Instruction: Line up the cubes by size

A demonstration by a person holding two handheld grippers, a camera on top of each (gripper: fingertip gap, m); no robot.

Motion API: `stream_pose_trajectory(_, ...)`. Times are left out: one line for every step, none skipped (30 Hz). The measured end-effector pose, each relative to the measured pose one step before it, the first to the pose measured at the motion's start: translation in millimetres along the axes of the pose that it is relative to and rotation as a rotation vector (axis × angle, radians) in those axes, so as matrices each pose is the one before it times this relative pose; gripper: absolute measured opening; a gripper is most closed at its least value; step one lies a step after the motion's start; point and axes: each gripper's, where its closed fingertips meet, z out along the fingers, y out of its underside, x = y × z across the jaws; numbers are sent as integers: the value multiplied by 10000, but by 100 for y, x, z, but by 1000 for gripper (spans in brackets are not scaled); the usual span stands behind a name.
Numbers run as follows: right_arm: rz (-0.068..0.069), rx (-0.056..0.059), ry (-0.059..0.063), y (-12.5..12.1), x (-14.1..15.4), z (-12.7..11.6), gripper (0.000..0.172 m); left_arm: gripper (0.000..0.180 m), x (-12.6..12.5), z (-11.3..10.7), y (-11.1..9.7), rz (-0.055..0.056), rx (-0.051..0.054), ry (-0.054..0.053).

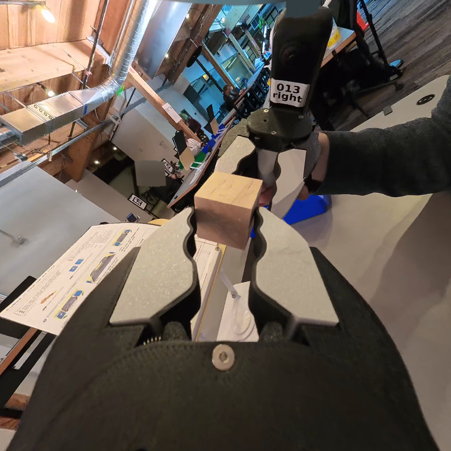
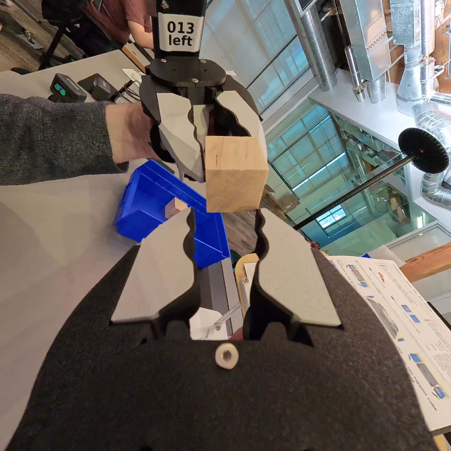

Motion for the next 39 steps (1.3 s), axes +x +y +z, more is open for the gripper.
stream_pose_trajectory(25,38,-14,-50,-11,-6,47,44,61,-45,10,-17,17,41)
stream_pose_trajectory(14,38,64,-48,89,35,49,44,68,-45,19,19,-27,28)
stream_pose_trajectory(10,8,21,-36,26,47,49,44,-27,-34,1,35,-32,-33)
stream_pose_trajectory(-8,-1,-2,-25,-33,55,50,44,37,-14,-24,-5,-11,16)
stream_pose_trajectory(-50,4,42,-50,-3,46,50,44,104,22,-66,-7,28,53)
stream_pose_trajectory(-56,19,72,-83,40,57,50,44,89,57,-54,2,26,33)
stream_pose_trajectory(-25,21,8,-106,-55,79,51,44,131,114,-36,-4,16,56)
stream_pose_trajectory(-39,4,0,-69,-81,88,50,44,145,139,29,16,-20,61)
stream_pose_trajectory(-56,-28,11,3,-53,103,50,44,89,116,4,22,-13,30)
stream_pose_trajectory(-59,-36,30,32,-36,86,50,44,83,100,-10,-6,7,31)
stream_pose_trajectory(-46,14,44,-34,11,78,49,44,92,99,34,-8,-11,52)
stream_pose_trajectory(-3,43,30,-64,8,44,48,44,88,68,12,-7,14,46)
stream_pose_trajectory(-14,56,63,-91,64,23,47,44,31,59,-23,-24,35,19)
stream_pose_trajectory(-41,34,54,-64,57,9,45,44,-71,24,-11,-17,30,-31)
stream_pose_trajectory(-30,-16,19,21,20,20,45,44,-10,-12,28,-12,-3,5)
stream_pose_trajectory(-6,-26,-9,29,-12,12,45,44,8,0,49,6,-9,6)
stream_pose_trajectory(-9,-17,-10,16,-12,9,45,44,1,2,21,-8,5,7)
stream_pose_trajectory(-3,1,-4,-2,-3,1,44,44,10,-7,3,-16,13,14)
stream_pose_trajectory(15,4,-17,10,-20,11,44,44,4,2,36,-21,-1,19)
stream_pose_trajectory(15,-8,-28,19,-26,2,44,44,18,7,52,-31,-13,26)
stream_pose_trajectory(5,-13,-27,33,-25,-2,44,44,23,-3,60,-54,-14,33)
stream_pose_trajectory(4,-14,-27,26,-31,-1,44,44,20,-3,34,-65,-3,40)
stream_pose_trajectory(8,-4,-23,6,-21,-4,44,44,20,-6,17,-29,5,19)
stream_pose_trajectory(17,-6,-14,-17,-13,16,44,44,35,-42,-41,9,6,13)
stream_pose_trajectory(16,8,-5,-38,-15,8,44,44,1,-80,-73,16,12,-10)
stream_pose_trajectory(27,16,28,-48,59,-20,44,47,-8,-155,-121,18,4,-11)
stream_pose_trajectory(45,22,44,-71,108,-57,44,54,47,-185,-108,-8,-27,28)
stream_pose_trajectory(51,20,23,-56,102,-91,44,59,50,-223,-89,-8,-60,31)
stream_pose_trajectory(28,-6,6,-16,87,-120,44,61,-125,-238,-104,64,-67,-107)
stream_pose_trajectory(-6,-37,84,19,209,-192,44,61,-149,-249,-138,92,-44,-136)
stream_pose_trajectory(10,-79,131,76,329,-267,44,59,-101,-264,-188,87,-24,-98)
stream_pose_trajectory(21,-119,119,114,349,-334,44,48,-211,-319,-171,183,-35,-202)
stream_pose_trajectory(-41,-143,128,118,385,-448,44,29,-145,-399,-11,284,-128,-183)
stream_pose_trajectory(-78,-213,156,174,460,-587,44,6,498,-489,272,280,-297,232)
stream_pose_trajectory(-53,-312,81,326,379,-708,44,0,373,-533,274,218,-305,134)
stream_pose_trajectory(-124,-373,111,505,390,-835,44,0,-177,-628,170,120,-244,-167)
stream_pose_trajectory(-209,-372,305,635,642,-965,44,0,-308,-735,5,-16,-148,-176)
stream_pose_trajectory(-127,-430,303,800,722,-1049,44,0,-327,-787,-184,-16,-1,-182)
stream_pose_trajectory(-31,-451,239,939,657,-1139,44,0,-332,-745,-302,31,120,-207)
